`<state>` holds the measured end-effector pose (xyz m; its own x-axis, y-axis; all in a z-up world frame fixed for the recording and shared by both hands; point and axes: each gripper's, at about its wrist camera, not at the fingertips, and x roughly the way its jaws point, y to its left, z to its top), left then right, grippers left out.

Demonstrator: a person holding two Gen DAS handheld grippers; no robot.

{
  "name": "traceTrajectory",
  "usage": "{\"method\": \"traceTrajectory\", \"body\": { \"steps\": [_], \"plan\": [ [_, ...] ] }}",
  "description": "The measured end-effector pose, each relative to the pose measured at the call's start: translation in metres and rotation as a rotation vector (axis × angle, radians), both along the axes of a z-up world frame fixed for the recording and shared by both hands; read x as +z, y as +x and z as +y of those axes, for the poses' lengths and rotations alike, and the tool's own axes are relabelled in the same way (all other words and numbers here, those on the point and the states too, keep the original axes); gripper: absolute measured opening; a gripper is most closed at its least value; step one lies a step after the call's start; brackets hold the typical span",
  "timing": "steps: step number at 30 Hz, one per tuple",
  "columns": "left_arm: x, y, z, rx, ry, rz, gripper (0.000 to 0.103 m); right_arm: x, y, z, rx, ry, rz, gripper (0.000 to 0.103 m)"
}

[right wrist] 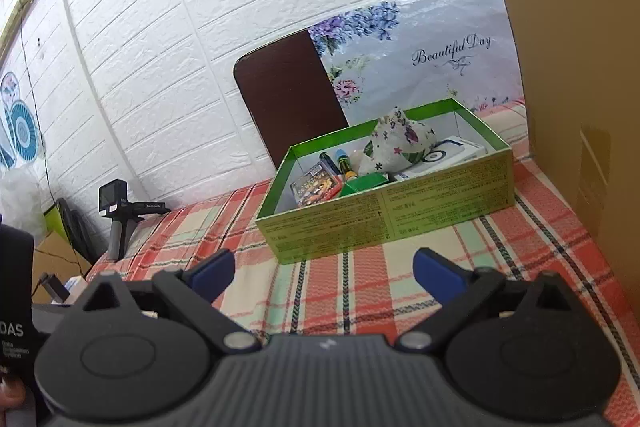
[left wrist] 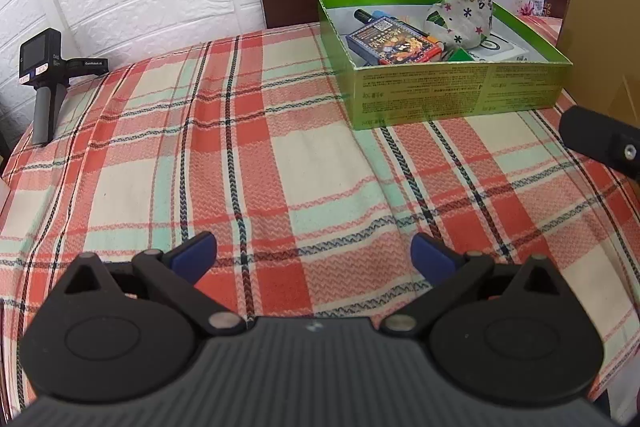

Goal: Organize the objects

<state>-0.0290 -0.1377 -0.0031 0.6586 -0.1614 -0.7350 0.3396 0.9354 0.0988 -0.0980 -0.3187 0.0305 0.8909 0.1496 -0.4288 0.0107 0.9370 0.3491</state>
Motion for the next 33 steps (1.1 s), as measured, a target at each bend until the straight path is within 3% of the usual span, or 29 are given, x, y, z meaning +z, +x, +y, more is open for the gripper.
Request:
{"method": "traceTrajectory", "body": {
  "steps": [7, 18, 23, 29, 33],
  "plan": [
    [0.001, 0.001, 0.007, 0.020, -0.017, 0.000, 0.103, -0.002, 0.006, 0.008, 0.005, -0.016, 0.020, 0.103],
    [-0.003, 0.006, 0.016, 0.054, 0.019, -0.013, 0.103, -0.011, 0.014, 0.019, 0.024, -0.025, 0.059, 0.103],
    [-0.003, 0.009, 0.021, 0.055, -0.009, 0.006, 0.103, -0.013, 0.015, 0.021, 0.016, -0.034, 0.059, 0.103],
    [0.021, 0.000, 0.045, 0.128, -0.018, -0.030, 0.103, -0.007, 0.021, 0.016, -0.085, -0.006, 0.009, 0.103],
    [0.027, -0.006, 0.062, 0.146, -0.036, -0.023, 0.103, -0.010, 0.036, 0.018, -0.057, 0.004, 0.033, 0.103]
  ]
}}
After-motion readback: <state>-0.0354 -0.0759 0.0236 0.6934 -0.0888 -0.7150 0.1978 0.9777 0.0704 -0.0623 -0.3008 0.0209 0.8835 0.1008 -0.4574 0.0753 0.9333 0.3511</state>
